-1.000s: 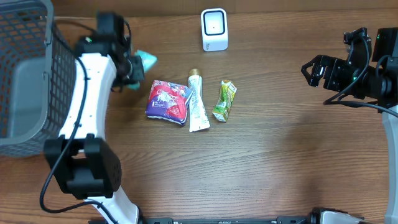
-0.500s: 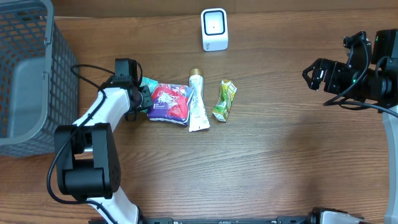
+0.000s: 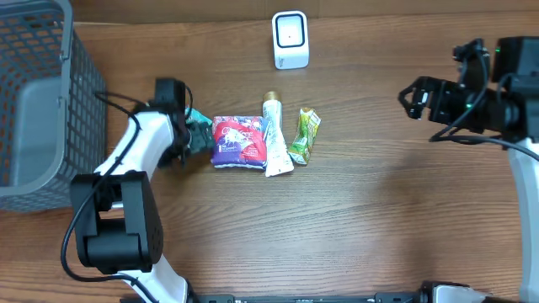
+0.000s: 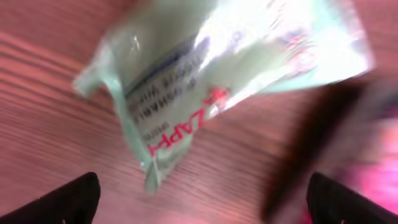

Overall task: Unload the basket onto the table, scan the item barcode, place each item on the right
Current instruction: 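Place the mint-green wipes pack left of the red pack, then lower the right gripper onto the yellow-green juice pouch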

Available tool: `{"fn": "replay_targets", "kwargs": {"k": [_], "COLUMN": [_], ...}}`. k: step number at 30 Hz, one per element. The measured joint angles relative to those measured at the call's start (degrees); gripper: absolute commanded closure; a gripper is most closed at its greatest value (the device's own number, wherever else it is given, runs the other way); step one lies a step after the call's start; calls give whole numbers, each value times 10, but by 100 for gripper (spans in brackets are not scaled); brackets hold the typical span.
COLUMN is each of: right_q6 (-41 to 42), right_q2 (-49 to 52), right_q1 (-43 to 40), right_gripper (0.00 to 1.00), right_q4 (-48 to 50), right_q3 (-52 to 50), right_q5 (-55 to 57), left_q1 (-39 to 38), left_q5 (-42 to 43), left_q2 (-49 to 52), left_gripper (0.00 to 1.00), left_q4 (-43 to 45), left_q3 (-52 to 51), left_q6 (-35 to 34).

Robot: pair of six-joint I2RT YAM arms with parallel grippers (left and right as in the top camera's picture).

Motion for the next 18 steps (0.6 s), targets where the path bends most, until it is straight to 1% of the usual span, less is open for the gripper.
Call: {"fn": "replay_targets", "kwargs": {"k": [1,2,4,7,9,13,17,18], "right_q6": [5,14,34,80,107,164,202,209], "right_q2": [9,28,59,113,139,193,245,258], "right_q1": [10,31,60,114,143,200,242,253], "right_gripper": [8,9,9,10,11,17,27,34], "right_q4": [5,12,30,65,84,121,143,150], "right_q3": [0,0,0,0,0,0,0,0], "right_q5": [-2,-2,2,12,17,37,54,58], "left_q1": [0,0,0,-5,-13,-35,-45,-45], "left_q5": [0,0,2,8,11,22,28,28], "left_q2": [-3,-13,-34,-82,-108,-151,-157,-156], "left_gripper": [1,2,3,1,0,0,0,0], "left_q4": [-24,-57,-111,-174,-189,-193,-196,-196], "left_q3": [28,79,142,232,260,275,275,275], "left_q6": [0,1,5,9,10,11,11,11]}}
